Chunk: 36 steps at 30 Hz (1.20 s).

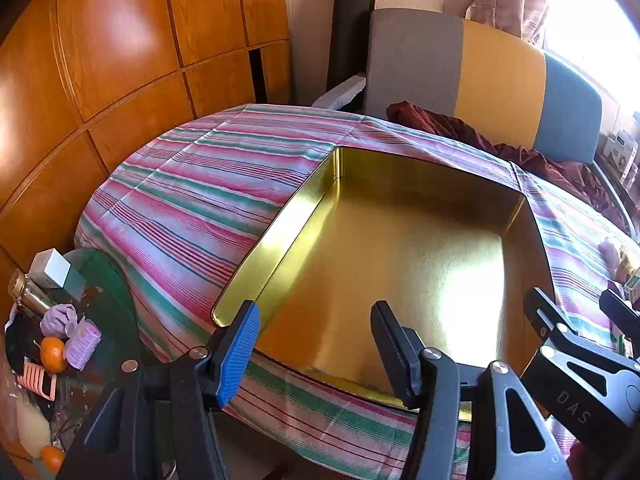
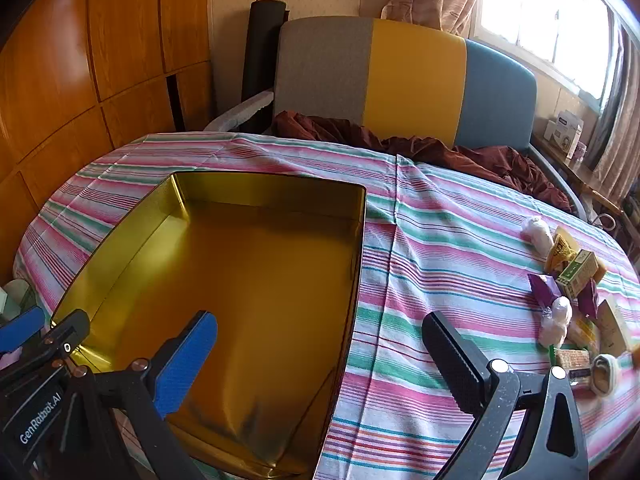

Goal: Organize objects
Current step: 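Move both tools from the gold tray toward the pile of items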

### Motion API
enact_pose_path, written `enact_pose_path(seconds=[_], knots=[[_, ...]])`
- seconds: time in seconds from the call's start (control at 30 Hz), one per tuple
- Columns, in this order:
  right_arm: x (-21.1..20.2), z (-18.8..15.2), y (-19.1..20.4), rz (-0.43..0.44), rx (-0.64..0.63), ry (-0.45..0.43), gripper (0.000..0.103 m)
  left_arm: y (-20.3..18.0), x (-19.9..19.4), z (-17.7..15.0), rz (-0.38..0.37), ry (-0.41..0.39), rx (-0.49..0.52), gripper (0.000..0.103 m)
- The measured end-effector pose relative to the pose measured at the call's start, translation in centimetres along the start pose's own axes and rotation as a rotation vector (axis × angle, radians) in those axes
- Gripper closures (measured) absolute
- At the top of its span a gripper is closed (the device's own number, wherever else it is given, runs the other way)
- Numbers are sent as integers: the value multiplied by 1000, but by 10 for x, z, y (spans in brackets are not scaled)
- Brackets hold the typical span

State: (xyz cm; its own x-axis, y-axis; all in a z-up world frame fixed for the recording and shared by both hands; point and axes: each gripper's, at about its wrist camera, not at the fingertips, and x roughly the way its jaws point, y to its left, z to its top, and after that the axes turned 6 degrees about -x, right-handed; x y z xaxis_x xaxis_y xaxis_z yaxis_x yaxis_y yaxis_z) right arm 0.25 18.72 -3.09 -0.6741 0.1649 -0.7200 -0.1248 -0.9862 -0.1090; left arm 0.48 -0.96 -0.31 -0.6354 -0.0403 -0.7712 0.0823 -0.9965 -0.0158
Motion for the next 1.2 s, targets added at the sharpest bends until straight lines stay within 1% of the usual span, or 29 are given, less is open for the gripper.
enact_pose_path(seconds=[0.37,0.77,0.93,1.1,1.2], knots=[[0,-3,-4,-2,9,2,0,-7,2,-4,12,3,16,45],[-2,-4,-1,6,0,1,0,-5,-1,-2,17,-9,-6,45],[-5,-3,-2,14,0,-8,0,-6,-1,-3,5,-9,-8,45],[-8,-4,-9,10,6,-12,0,-12,2,-8,-42,17,1,45],[-11,-5,-19,-3,11,-9,0,-20,3,-13,-64,31,28,45]])
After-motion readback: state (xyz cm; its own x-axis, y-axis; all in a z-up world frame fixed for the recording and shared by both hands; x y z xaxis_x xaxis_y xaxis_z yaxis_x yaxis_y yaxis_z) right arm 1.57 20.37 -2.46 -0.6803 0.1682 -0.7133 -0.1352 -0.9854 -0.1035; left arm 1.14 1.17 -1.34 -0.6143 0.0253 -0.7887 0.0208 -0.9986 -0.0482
